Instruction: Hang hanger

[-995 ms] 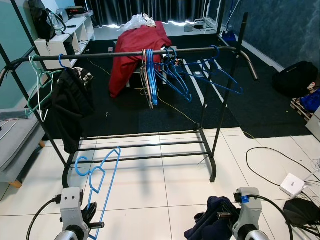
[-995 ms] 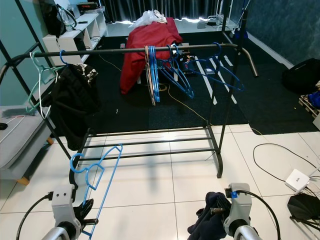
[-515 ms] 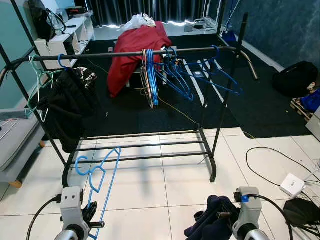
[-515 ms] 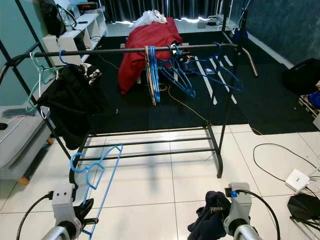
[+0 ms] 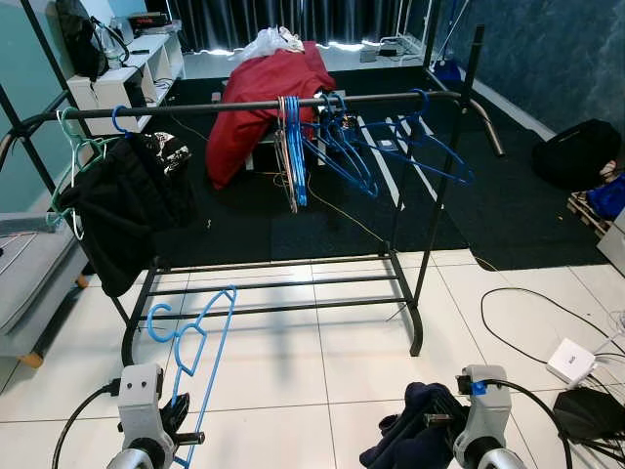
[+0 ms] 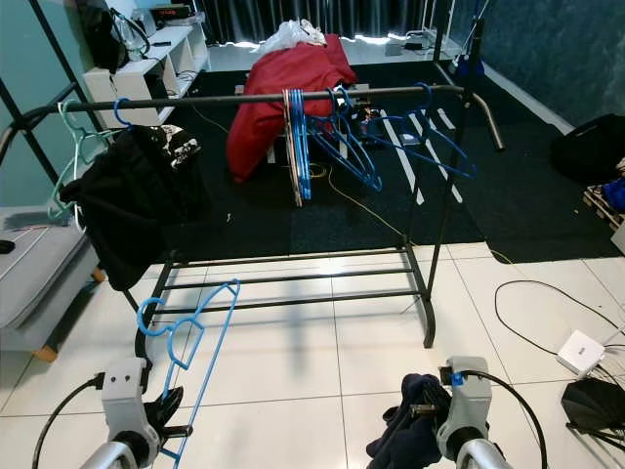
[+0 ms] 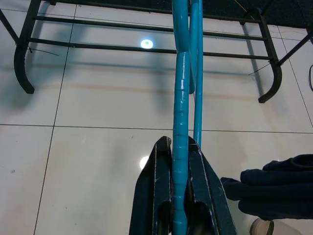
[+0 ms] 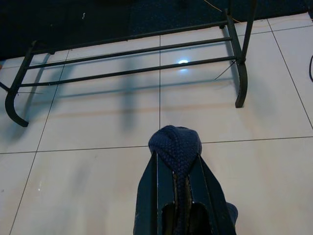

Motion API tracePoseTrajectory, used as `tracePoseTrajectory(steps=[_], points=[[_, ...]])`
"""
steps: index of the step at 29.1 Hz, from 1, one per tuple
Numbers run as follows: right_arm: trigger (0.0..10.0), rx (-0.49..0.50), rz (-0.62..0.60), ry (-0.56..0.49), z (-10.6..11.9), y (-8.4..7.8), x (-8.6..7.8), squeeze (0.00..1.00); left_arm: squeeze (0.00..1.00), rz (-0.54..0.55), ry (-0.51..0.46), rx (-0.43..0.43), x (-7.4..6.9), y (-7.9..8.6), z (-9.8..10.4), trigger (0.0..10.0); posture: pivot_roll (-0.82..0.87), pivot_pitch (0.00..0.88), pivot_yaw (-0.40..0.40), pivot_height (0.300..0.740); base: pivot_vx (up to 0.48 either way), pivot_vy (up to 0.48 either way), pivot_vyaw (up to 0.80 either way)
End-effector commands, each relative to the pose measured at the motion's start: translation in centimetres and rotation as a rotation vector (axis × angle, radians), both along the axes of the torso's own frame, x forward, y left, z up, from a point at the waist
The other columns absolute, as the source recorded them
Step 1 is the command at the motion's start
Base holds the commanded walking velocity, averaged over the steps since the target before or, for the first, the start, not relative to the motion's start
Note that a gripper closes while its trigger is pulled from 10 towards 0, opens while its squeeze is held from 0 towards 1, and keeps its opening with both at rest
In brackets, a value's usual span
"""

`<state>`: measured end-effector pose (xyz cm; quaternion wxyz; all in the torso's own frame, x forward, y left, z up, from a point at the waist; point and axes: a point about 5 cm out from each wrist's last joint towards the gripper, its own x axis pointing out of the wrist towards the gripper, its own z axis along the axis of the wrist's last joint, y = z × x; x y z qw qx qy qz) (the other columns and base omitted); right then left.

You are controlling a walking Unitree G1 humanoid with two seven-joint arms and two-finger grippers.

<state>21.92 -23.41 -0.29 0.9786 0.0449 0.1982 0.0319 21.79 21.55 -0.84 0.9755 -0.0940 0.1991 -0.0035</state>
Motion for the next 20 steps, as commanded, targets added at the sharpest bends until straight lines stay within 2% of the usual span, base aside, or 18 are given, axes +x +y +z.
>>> tracePoseTrajectory(steps=[1,8,20], points=[[10.0,0.012,0.000,-0.004,0.10,0.17,0.21,0.00,0.00,0.010,0.013,0.000,-0.11,0.37,-0.14,10.0,-0.01,0.066,0.035,0.735,0.000,0.000,0.00],[10.0,0.004,0.028,0.005,0.14,0.21,0.34,0.00,0.00,0.011,0.012,0.002,-0.02,0.37,-0.08,10.0,-0.01,0.073,0.035,0.735,0.000,0.000,0.00],[10.0,-0.010,0.047,0.014,0.16,0.22,0.42,0.00,0.00,0.004,0.008,-0.001,0.06,0.36,-0.05,10.0,-0.01,0.075,0.036,0.735,0.000,0.000,0.80]])
